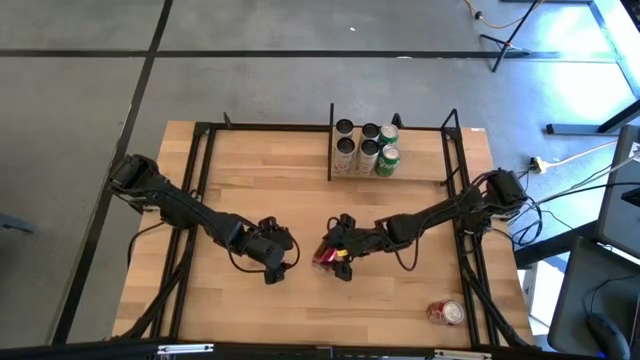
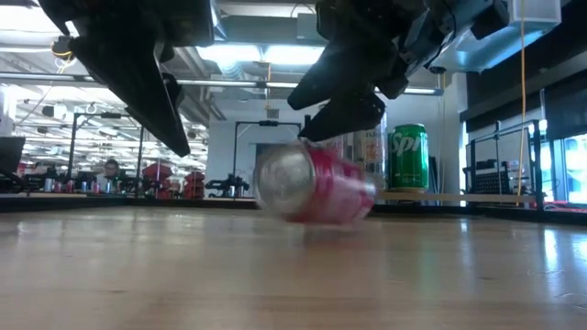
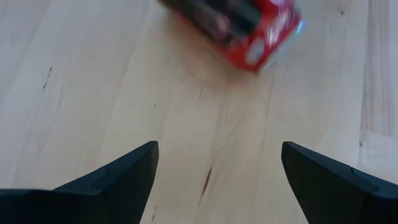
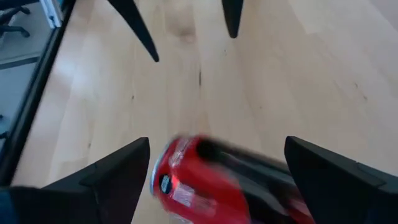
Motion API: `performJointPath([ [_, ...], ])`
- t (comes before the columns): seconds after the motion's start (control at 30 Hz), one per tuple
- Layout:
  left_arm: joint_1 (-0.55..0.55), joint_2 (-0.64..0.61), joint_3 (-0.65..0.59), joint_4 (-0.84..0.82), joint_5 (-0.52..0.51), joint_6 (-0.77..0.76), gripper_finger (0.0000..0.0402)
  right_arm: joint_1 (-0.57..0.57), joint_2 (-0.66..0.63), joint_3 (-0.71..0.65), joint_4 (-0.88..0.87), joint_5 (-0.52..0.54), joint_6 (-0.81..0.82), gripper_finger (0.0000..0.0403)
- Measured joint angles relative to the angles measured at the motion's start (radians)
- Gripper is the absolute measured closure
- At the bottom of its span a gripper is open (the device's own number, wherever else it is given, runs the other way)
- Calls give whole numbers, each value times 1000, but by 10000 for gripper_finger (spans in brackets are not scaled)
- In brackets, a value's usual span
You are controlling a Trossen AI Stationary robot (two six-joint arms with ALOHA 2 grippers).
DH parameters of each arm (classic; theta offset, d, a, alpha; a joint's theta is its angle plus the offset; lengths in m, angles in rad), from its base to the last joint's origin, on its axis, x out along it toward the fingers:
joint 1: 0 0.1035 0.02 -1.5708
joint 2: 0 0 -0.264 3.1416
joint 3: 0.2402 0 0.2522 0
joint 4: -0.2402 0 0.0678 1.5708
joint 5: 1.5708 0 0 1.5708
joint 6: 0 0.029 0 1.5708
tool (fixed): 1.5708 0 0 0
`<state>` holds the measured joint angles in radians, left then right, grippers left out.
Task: Place canned beverage on shelf
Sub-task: Put the top red-white soda can on the shelf
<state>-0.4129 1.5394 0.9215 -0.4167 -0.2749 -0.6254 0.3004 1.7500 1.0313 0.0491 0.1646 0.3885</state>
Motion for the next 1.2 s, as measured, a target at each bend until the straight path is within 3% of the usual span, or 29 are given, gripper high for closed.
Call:
performJointPath([
  [0.3,0,0,0,16,7,-1,66,0,-29,0,-50,-10,-4,43],
  [0.53,-8,0,0,39,8,-18,66,-15,-87,62,-381,-115,-253,43],
  [0.7,-7,0,0,68,7,-18,66,-33,-37,91,-397,-103,-482,43],
  [0.83,-7,0,0,77,8,-21,66,-66,44,139,-406,-166,-576,43],
  [1.07,-7,-1,0,77,7,-50,66,-80,171,223,-521,-228,-629,50],
  [1.2,-7,-1,1,80,9,-53,66,-79,189,234,-520,-230,-601,94],
])
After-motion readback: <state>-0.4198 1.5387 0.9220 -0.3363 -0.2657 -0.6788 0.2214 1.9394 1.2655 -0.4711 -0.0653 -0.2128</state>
